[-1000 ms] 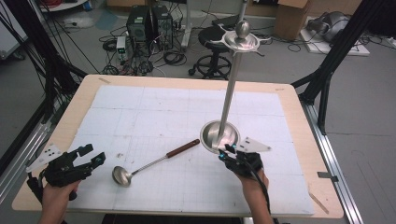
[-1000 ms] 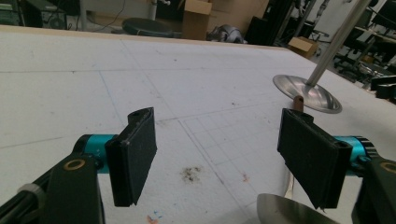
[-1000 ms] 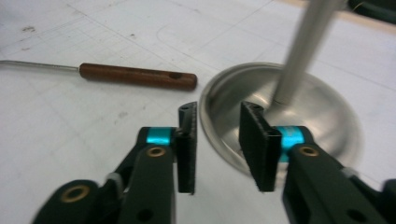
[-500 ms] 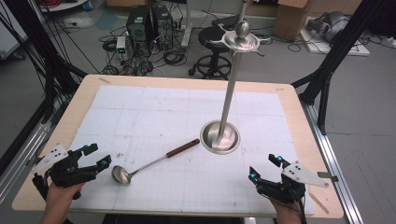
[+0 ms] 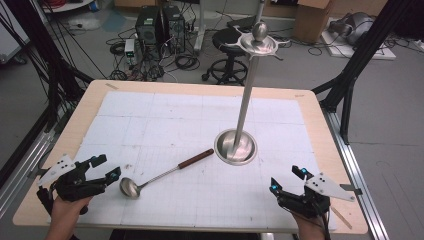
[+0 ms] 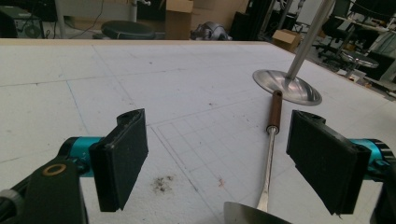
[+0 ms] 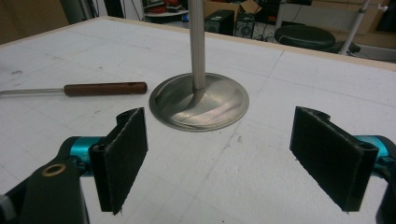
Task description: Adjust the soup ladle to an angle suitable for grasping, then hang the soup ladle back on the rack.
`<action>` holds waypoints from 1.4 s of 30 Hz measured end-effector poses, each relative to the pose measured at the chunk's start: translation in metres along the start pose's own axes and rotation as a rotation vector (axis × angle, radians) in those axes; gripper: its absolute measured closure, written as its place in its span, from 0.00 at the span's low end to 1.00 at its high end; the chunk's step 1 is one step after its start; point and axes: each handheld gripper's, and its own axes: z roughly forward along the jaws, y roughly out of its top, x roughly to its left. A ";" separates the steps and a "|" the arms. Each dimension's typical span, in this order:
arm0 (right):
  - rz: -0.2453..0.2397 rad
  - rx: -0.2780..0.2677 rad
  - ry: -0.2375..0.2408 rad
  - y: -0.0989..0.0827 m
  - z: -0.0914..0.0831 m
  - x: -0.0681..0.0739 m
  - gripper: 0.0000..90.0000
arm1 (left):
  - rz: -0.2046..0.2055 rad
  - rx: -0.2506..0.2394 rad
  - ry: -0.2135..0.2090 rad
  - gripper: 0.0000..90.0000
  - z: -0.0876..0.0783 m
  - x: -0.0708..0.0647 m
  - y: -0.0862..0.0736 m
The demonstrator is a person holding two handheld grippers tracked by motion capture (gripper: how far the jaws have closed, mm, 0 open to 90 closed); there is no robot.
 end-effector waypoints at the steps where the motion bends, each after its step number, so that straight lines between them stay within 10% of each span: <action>1: 0.003 0.001 0.000 0.000 0.000 0.000 0.20 | 0.004 0.002 -0.001 0.23 0.000 0.000 0.000; 14: 0.005 0.036 -0.014 -0.002 0.004 -0.001 0.20 | 0.037 0.029 -0.002 0.24 0.004 0.001 0.006; 19: 0.012 0.043 -0.017 -0.005 0.003 -0.001 0.20 | 0.011 0.041 -0.070 0.29 0.015 -0.004 0.018; 28: 0.030 0.042 -0.023 -0.005 0.003 -0.005 0.20 | 0.134 0.265 -0.152 0.30 0.057 -0.021 0.046; 42: 0.051 0.014 -0.029 -0.005 -0.002 -0.008 0.21 | 0.185 0.659 -0.238 0.47 0.121 -0.040 0.038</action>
